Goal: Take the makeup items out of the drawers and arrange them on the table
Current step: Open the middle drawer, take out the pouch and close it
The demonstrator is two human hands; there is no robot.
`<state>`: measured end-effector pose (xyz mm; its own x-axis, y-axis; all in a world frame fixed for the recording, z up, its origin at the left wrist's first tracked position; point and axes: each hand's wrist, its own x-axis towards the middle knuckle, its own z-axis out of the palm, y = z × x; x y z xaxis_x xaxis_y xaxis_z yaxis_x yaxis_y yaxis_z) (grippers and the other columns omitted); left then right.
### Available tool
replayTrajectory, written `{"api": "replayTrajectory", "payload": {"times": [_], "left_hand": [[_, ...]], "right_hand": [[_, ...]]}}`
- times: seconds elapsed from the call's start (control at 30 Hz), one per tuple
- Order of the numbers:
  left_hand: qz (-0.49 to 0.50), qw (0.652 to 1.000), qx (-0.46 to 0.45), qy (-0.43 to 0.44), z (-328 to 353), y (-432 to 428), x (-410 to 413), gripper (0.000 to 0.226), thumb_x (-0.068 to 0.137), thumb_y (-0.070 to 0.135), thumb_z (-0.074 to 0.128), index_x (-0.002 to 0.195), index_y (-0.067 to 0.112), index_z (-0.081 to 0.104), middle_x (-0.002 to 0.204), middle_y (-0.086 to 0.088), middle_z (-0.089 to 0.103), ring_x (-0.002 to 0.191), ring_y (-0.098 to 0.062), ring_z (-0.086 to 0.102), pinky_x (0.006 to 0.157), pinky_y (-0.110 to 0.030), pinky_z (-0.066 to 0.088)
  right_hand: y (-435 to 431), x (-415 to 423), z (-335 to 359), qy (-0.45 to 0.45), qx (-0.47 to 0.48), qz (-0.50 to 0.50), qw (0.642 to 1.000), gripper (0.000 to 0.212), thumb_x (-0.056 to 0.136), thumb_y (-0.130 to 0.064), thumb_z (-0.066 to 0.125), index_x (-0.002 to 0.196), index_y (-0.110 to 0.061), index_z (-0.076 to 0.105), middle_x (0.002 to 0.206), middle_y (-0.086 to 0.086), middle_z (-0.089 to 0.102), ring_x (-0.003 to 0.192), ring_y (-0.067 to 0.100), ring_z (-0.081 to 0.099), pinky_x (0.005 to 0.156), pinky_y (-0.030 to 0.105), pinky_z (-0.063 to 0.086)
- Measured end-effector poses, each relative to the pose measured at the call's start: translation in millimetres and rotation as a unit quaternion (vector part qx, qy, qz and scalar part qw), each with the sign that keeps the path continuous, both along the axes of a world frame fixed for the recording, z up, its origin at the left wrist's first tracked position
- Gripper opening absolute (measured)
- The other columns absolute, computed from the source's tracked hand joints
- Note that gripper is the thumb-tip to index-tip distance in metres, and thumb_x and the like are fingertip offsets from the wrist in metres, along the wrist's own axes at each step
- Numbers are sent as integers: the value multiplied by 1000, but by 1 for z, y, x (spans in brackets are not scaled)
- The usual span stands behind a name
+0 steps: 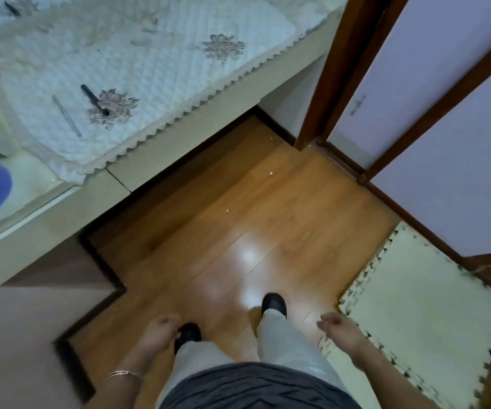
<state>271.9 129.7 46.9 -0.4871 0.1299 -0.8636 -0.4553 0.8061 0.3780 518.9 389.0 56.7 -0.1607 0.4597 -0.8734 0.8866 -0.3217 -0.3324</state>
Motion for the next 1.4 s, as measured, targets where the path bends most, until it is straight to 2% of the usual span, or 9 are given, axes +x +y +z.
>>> {"api": "replayTrajectory", "payload": {"times": [0.17,0.3,0.53,0.67,0.87,1.0,1.13,1.27,1.4], "left_hand": [[21,997,68,18,24,75,16,13,93,23,50,84,18,59,85,-1,59,80,-17,54,63,-23,38],[84,996,30,9,19,84,7,15,93,21,49,101,13,59,98,-5,61,86,-18,56,65,-25,39],[172,983,-41,-51,-4,109,-28,13,93,20,48,86,11,53,81,-5,56,68,-15,49,60,-25,34],[179,981,-19,-68,-7,142,-70,17,92,23,51,95,6,55,101,-14,58,84,-22,54,70,-29,41],[192,979,63,0,15,200,-144,13,95,18,45,91,13,56,100,-7,56,92,-22,55,64,-24,38],[236,969,70,-4,21,217,-166,12,95,19,45,87,17,54,106,-6,55,99,-23,55,78,-32,41],[312,949,32,-17,17,224,-156,10,93,17,48,85,16,54,107,-9,58,94,-23,55,71,-31,41],[379,923,12,-61,16,238,-145,11,94,23,48,94,13,54,109,-10,58,91,-21,55,62,-25,35],[449,892,12,-56,7,256,-163,8,94,22,47,91,17,53,111,-10,59,89,-21,57,67,-27,36]], "right_hand": [[98,-16,3,17,43,-16,999,10,83,-16,60,93,-15,57,101,15,60,94,31,58,69,31,40],[142,-48,5,45,29,11,998,12,85,-9,54,97,-7,53,80,12,53,78,26,51,68,33,36],[177,-93,-24,15,-22,73,997,9,86,-9,59,79,-11,52,70,7,51,60,18,47,58,30,36],[200,-145,-12,-6,-40,102,994,17,90,-7,53,73,-5,51,67,5,48,54,16,42,41,16,36],[258,-230,10,38,5,165,986,11,93,-17,47,91,-6,51,88,12,53,78,25,53,60,30,38],[292,-284,10,46,18,174,983,19,93,-11,47,74,-8,47,90,15,47,82,38,54,53,21,39],[315,-327,7,26,-9,244,969,20,92,-16,49,73,-10,52,87,12,52,80,25,52,69,31,36],[333,-372,2,-1,-36,292,956,19,91,-11,46,85,5,56,83,24,46,84,45,53,69,31,30],[330,-432,-1,6,-52,316,947,26,92,-3,41,70,-5,55,79,24,46,63,25,47,49,13,41]]}}
